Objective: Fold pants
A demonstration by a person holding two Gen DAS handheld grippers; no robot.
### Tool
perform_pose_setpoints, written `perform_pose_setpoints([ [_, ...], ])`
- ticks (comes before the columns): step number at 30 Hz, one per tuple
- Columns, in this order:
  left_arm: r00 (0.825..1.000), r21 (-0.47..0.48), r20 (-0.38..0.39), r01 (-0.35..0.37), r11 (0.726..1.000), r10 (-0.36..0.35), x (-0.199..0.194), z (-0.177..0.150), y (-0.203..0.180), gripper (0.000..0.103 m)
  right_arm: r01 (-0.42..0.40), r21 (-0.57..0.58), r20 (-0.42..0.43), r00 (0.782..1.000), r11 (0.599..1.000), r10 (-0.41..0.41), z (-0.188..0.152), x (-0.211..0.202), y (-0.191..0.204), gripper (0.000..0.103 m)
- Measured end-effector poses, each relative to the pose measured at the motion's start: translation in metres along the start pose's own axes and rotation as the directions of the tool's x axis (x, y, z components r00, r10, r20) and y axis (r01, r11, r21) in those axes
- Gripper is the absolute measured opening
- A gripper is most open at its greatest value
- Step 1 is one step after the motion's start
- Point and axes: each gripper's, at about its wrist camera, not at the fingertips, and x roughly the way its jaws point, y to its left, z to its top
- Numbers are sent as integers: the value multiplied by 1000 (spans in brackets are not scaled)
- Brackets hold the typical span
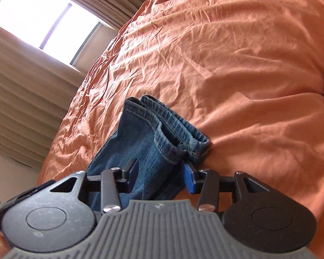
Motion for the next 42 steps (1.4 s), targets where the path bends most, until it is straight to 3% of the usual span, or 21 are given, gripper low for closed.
perform_pose_setpoints([
  [6, 992, 127, -18, 125, 984, -124, 82, 48, -51, 57, -11, 21, 6, 1000, 1000, 11, 4, 3, -6, 39],
  [9, 984, 156, -65, 176, 972, -167, 114, 60, -68, 60, 2, 34, 17, 1000, 999, -3, 4, 3, -11, 29],
  [12, 980, 178, -111, 184, 967, -166, 141, 63, -80, 60, -12, 64, 19, 1000, 998, 11, 4, 3, -17, 25],
  [14, 977, 150, -122, 194, 969, -176, 150, 61, -80, 49, -8, 63, 28, 1000, 998, 6, 3, 3, -18, 15],
  [16, 973, 109, -107, 216, 970, -205, 150, 60, -78, 15, 0, 55, 41, 999, 998, -3, 3, 2, -18, 7],
  [17, 972, 103, -93, 226, 969, -217, 147, 61, -78, 11, -3, 56, 48, 999, 998, 0, 3, 1, -17, 4],
  [23, 984, 164, -6, 178, 970, -180, 112, 77, -94, 5, -6, -23, 124, 992, 1000, 9, 6, -24, 4, 1],
  [26, 987, 191, -32, 161, 968, -157, 117, 86, -102, 5, 28, -45, 125, 992, 999, -22, 10, -28, 7, 1],
  [32, 989, 225, -80, 136, 965, -121, 152, 72, -112, 6, 79, -29, 94, 993, 996, -76, 8, -11, -12, 1],
  [35, 988, 191, -93, 142, 971, -127, 161, 68, -106, 10, 83, -34, 89, 993, 996, -79, 9, -5, -15, 0],
  [39, 992, 141, -80, 110, 984, -99, 159, 72, -106, 43, 69, -9, 88, 994, 998, -68, 9, -7, -19, 1],
  [40, 994, 136, -71, 86, 987, -77, 156, 74, -107, 48, 58, -3, 91, 994, 998, -57, 9, -11, -19, 6],
  [42, 997, 126, -53, 53, 991, -47, 146, 77, -107, 58, 34, 29, 107, 994, 999, -36, 7, -24, -20, 32],
])
